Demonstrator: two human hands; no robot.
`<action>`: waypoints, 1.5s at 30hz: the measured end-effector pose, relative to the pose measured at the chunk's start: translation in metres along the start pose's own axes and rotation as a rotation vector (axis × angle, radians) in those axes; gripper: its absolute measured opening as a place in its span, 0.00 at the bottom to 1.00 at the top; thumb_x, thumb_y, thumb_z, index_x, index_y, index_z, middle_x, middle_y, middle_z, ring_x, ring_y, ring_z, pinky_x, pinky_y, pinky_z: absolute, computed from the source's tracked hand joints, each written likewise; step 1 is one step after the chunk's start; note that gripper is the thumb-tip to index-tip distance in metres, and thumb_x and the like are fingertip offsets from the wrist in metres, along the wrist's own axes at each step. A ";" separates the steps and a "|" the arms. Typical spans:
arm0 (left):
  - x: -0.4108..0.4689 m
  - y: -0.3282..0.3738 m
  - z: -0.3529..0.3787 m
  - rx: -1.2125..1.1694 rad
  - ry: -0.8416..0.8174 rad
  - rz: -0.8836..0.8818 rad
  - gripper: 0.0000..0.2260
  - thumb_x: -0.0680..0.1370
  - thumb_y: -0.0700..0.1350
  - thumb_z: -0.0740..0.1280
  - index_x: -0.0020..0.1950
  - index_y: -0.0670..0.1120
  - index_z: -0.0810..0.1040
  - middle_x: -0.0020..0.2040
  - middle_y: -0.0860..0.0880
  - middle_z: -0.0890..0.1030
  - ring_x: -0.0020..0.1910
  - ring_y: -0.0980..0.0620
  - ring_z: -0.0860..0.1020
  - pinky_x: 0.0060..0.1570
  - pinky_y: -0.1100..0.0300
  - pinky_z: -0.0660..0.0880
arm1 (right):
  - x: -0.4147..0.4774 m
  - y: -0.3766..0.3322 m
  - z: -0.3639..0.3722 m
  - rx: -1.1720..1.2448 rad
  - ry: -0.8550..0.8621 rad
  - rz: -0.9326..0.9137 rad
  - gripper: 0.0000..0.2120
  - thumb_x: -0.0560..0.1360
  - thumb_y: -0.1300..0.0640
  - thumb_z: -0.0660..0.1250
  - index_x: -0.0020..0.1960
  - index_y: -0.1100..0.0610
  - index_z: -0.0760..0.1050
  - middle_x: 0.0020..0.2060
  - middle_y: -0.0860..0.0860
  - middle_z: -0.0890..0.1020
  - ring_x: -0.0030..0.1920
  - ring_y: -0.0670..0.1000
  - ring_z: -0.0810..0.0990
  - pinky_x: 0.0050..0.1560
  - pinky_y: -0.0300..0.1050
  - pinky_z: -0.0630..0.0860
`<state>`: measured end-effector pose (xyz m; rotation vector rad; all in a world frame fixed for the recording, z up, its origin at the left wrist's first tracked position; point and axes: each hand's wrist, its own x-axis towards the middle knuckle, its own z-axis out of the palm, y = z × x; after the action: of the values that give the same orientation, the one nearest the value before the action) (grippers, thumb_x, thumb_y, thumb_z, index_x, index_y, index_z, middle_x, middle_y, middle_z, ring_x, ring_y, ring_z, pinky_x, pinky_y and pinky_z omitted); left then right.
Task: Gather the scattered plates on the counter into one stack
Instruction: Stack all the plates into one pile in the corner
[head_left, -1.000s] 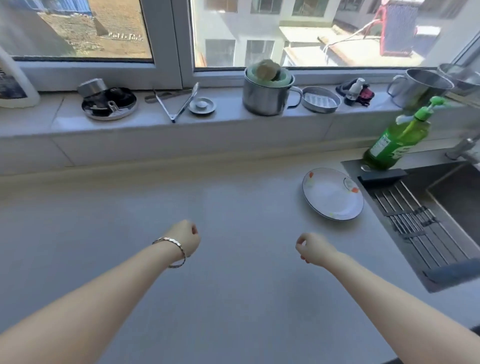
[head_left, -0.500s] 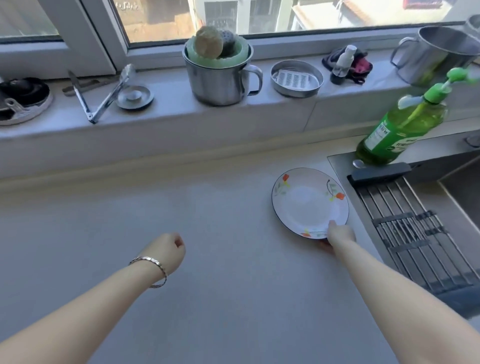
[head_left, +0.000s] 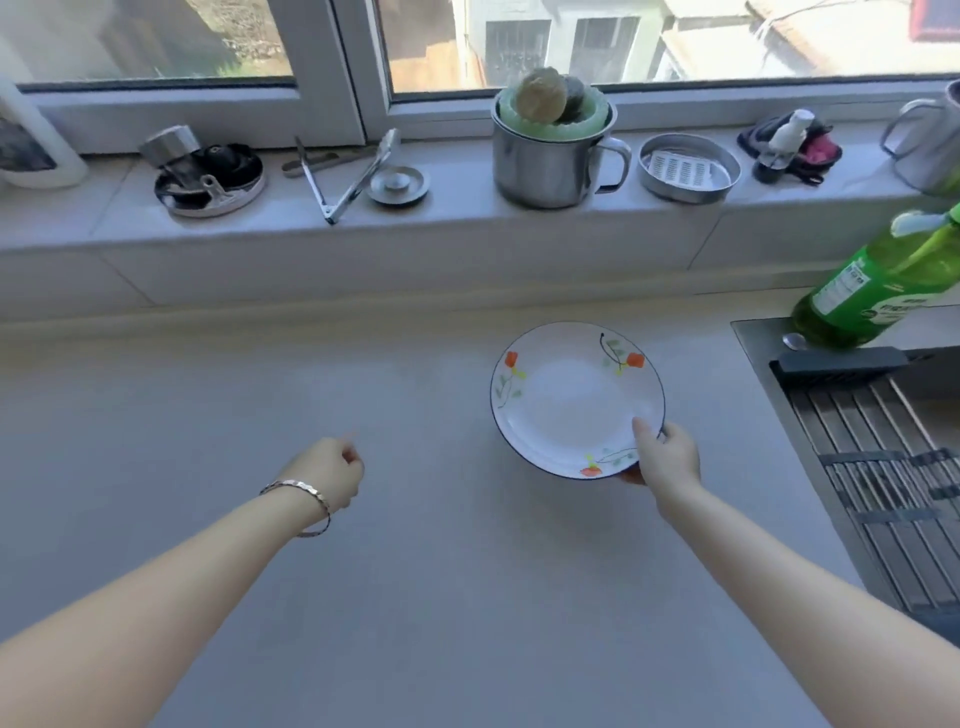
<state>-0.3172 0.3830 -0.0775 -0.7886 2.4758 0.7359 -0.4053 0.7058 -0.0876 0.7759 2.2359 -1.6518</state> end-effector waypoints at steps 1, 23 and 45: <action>-0.004 -0.012 -0.010 0.019 0.027 -0.001 0.08 0.75 0.40 0.57 0.40 0.46 0.75 0.35 0.46 0.82 0.37 0.45 0.82 0.40 0.57 0.76 | -0.014 -0.008 0.013 -0.018 -0.048 -0.034 0.07 0.78 0.58 0.59 0.45 0.60 0.72 0.36 0.55 0.77 0.34 0.52 0.78 0.20 0.35 0.75; -0.177 -0.489 -0.289 -0.272 0.518 -0.208 0.09 0.77 0.40 0.57 0.38 0.46 0.73 0.36 0.43 0.82 0.36 0.44 0.81 0.50 0.50 0.79 | -0.415 -0.074 0.453 -0.194 -0.655 -0.332 0.08 0.79 0.57 0.59 0.44 0.60 0.73 0.33 0.54 0.77 0.18 0.46 0.77 0.17 0.34 0.73; -0.220 -0.632 -0.269 -0.535 0.584 -0.473 0.10 0.77 0.39 0.59 0.36 0.46 0.72 0.31 0.48 0.79 0.28 0.49 0.77 0.37 0.62 0.70 | -0.525 -0.044 0.560 -0.634 -0.860 -0.610 0.10 0.79 0.56 0.54 0.55 0.56 0.72 0.31 0.52 0.75 0.15 0.44 0.72 0.17 0.33 0.66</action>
<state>0.1768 -0.1318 0.0252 -1.9420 2.3964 1.1146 -0.0562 0.0308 0.0289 -0.7027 2.1473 -0.9913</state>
